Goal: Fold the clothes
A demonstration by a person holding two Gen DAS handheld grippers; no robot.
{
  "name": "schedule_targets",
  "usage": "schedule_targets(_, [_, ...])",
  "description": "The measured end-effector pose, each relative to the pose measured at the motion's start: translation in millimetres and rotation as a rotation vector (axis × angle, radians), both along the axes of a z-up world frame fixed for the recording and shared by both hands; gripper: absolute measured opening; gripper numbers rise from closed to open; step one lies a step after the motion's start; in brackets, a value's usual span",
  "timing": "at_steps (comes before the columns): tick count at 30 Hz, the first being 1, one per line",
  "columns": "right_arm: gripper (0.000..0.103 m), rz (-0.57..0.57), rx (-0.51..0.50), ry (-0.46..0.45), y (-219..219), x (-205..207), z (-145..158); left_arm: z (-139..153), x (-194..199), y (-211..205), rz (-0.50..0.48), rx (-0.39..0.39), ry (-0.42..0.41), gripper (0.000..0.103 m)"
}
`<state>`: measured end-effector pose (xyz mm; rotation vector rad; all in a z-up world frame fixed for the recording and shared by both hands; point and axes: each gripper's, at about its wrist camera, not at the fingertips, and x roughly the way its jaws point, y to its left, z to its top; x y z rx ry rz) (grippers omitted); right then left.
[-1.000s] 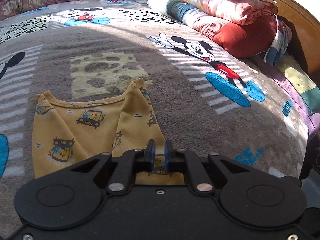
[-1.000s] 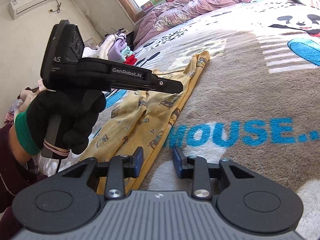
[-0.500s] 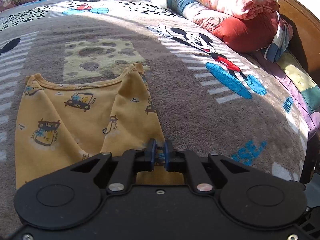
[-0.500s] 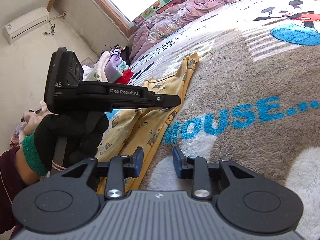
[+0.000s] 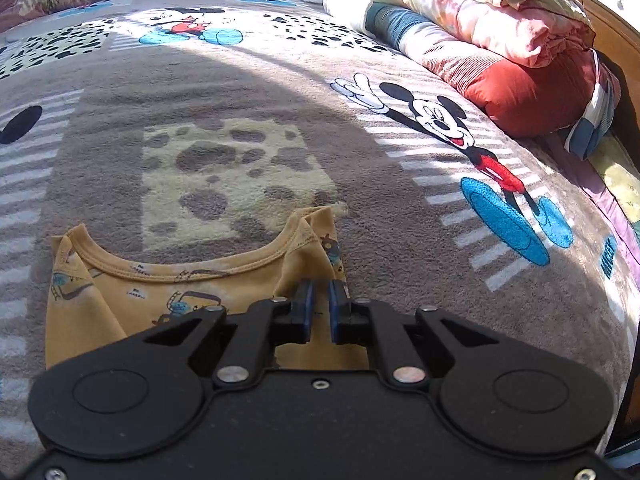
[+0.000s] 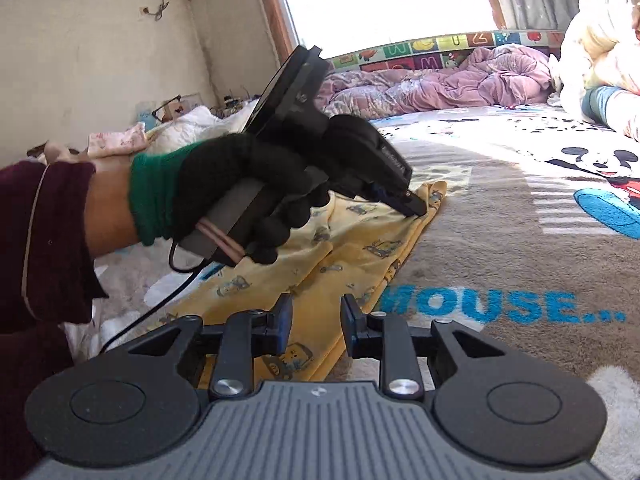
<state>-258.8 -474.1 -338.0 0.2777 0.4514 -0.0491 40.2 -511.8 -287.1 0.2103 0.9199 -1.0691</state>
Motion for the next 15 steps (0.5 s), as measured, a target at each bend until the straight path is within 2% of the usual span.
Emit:
schedule_targets(2, [0.026, 0.014, -0.044, 0.075, 5, 6, -9, 14, 12, 5, 0.01, -0.034, 0.027, 0.009])
schedule_targets(3, [0.026, 0.007, 0.007, 0.053, -3, 3, -6, 23, 15, 14, 0.004, -0.068, 0.021, 0.013])
schedule_targets(5, [0.026, -0.025, 0.114, -0.014, -20, -4, 2, 40, 26, 46, 0.022, -0.143, 0.022, 0.042])
schedule_targets(6, [0.027, -0.05, 0.162, -0.025, -32, -5, 1, 44, 33, 65, 0.044, -0.177, 0.03, 0.045])
schedule_targets(9, [0.03, -0.127, 0.304, -0.054, -68, -5, -3, 42, 50, 120, 0.117, -0.241, 0.085, 0.045])
schedule_targets(13, [0.035, -0.189, 0.464, 0.014, -105, 30, -18, 18, 61, 173, 0.196, -0.284, 0.178, 0.045])
schedule_targets(15, [0.035, -0.21, 0.531, 0.034, -116, 47, -27, 0, 70, 185, 0.218, -0.287, 0.249, 0.048])
